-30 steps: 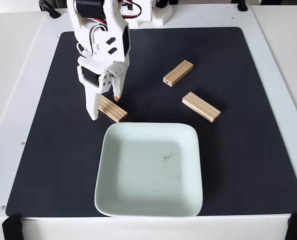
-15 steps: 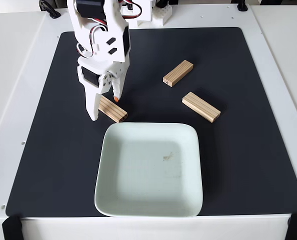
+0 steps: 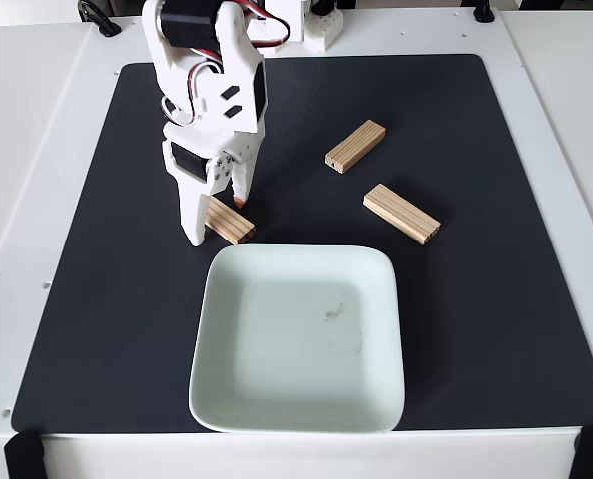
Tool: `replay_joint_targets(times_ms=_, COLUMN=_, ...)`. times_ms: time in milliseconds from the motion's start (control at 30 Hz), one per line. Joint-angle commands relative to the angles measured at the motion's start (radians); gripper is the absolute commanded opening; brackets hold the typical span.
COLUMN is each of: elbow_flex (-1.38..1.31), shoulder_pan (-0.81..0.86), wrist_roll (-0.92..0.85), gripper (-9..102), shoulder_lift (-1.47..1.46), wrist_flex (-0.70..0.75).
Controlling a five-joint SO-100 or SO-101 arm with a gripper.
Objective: Pick up the wooden block and place them on the plate.
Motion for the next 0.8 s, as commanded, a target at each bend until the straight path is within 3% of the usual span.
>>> replay_joint_targets(times_ms=0, elbow_flex=-0.055, shoulder_pan=0.006, wrist_roll=0.011, gripper=30, shoulder_lift=0.003, wrist_flex=-0.003)
replay_joint_targets(times_ms=200, elbow_flex=-0.041, shoulder_pan=0.002, wrist_roll=0.011, gripper=25, shoulder_lift=0.006, wrist_flex=0.0)
replay_joint_targets(times_ms=367, elbow_flex=-0.038, shoulder_pan=0.003, wrist_roll=0.011, gripper=-1, shoulder_lift=0.006, wrist_flex=0.002)
replay_joint_targets(times_ms=567, elbow_flex=0.005, shoulder_pan=0.005, wrist_roll=0.008, gripper=0, shoulder_lift=0.035, wrist_flex=0.002)
replay_joint_targets(times_ms=767, elbow_flex=0.233, shoulder_pan=-0.021, wrist_roll=-0.008, gripper=0, shoulder_lift=0.325, wrist_flex=-0.012)
